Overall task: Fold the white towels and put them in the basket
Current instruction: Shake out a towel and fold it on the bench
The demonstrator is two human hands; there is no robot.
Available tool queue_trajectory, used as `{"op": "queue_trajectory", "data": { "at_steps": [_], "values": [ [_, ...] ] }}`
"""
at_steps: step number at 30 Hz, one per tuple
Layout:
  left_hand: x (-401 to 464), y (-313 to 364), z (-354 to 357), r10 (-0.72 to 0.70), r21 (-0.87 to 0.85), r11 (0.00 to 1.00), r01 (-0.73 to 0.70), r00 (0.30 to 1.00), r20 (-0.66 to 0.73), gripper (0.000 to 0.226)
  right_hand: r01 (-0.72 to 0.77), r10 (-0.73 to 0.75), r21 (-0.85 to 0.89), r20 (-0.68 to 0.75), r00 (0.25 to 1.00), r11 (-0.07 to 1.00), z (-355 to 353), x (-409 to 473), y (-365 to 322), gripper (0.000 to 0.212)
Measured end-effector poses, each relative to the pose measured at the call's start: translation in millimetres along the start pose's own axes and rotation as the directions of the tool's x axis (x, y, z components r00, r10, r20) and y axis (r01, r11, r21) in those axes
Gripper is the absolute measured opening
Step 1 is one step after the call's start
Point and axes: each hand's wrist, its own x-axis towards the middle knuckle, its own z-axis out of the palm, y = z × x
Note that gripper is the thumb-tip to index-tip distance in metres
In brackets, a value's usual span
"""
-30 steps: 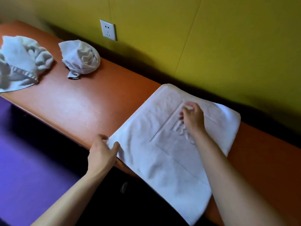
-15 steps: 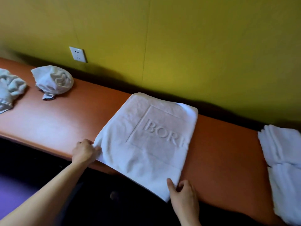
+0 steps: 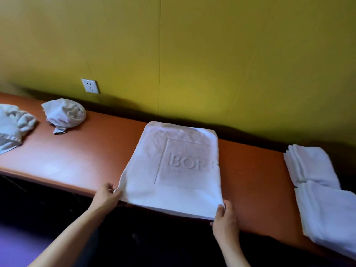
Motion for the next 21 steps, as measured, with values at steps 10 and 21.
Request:
{"op": "queue_trajectory", "data": {
  "at_steps": [10,21],
  "values": [
    [-103.9,-1.7,-14.6,0.166,-0.223,0.965,-0.137,0.979,0.118,0.033,0.082,-0.070,0.233,-0.059,0.996,0.969,-69.4,-26.0,15.2,0.021],
    [-155.1,-17.3,-29.3,0.414,-0.313,0.885,-0.346,0.891,0.184,0.050,-0.189,0.144,0.795,0.128,0.981,0.577,-124.7,-44.6,20.2,0.013]
  ]
}}
